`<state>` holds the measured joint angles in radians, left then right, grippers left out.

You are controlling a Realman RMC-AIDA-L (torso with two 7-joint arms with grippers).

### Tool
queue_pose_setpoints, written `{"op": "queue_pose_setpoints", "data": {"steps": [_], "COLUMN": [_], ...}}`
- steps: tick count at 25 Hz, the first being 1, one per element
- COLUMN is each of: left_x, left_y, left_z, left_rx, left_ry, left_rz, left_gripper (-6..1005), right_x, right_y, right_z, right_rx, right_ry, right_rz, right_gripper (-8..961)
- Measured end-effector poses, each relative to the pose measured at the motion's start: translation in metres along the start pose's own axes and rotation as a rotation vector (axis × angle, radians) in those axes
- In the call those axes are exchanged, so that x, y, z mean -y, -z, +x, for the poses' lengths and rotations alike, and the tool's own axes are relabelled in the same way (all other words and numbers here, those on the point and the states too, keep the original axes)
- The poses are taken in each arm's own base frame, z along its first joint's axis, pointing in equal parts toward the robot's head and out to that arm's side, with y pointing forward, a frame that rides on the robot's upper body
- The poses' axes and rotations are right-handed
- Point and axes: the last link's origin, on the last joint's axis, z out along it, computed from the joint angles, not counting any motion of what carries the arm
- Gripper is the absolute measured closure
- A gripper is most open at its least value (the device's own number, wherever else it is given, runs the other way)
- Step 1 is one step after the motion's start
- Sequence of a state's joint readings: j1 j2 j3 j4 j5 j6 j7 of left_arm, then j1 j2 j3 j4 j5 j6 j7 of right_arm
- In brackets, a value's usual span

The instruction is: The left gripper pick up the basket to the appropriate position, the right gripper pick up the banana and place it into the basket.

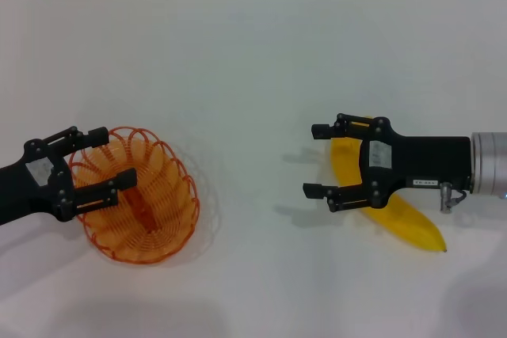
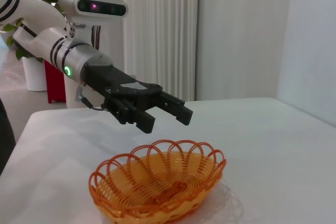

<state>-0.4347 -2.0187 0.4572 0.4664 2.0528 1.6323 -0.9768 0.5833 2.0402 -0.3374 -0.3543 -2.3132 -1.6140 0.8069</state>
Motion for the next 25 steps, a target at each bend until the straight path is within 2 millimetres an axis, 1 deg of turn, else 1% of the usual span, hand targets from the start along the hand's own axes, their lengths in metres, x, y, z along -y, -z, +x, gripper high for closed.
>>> {"op": "queue_pose_setpoints", "data": {"steps": [14, 17, 20, 21, 23, 25], "left_x": [0.0, 0.009, 0.029, 0.038, 0.053, 0.064], "left_y": [0.0, 0.005, 0.019, 0.024, 0.035, 0.047], "left_z": [0.001, 0.008, 0.029, 0.04, 0.062, 0.082], "left_rx": [-0.002, -0.038, -0.073, -0.065, -0.018, 0.054], "left_ry": [0.005, 0.059, 0.125, 0.149, 0.193, 0.218], "left_rz": [0.0, 0.044, 0.098, 0.101, 0.089, 0.071], "left_gripper": [162, 164, 165, 166, 167, 168], "right_x": [0.001, 0.002, 0.002, 0.003, 0.005, 0.007], "right_y": [0.001, 0.0, 0.0, 0.0, -0.002, -0.004], "right_z": [-0.001, -0.001, -0.001, -0.002, -0.004, -0.009], "right_rx": [0.001, 0.001, 0.001, 0.002, 0.005, 0.01], "right_ry": [0.009, 0.01, 0.012, 0.014, 0.021, 0.034], "right_rz": [0.006, 0.005, 0.005, 0.004, 0.001, -0.006], "right_gripper": [46, 45, 45, 45, 45, 45]}}
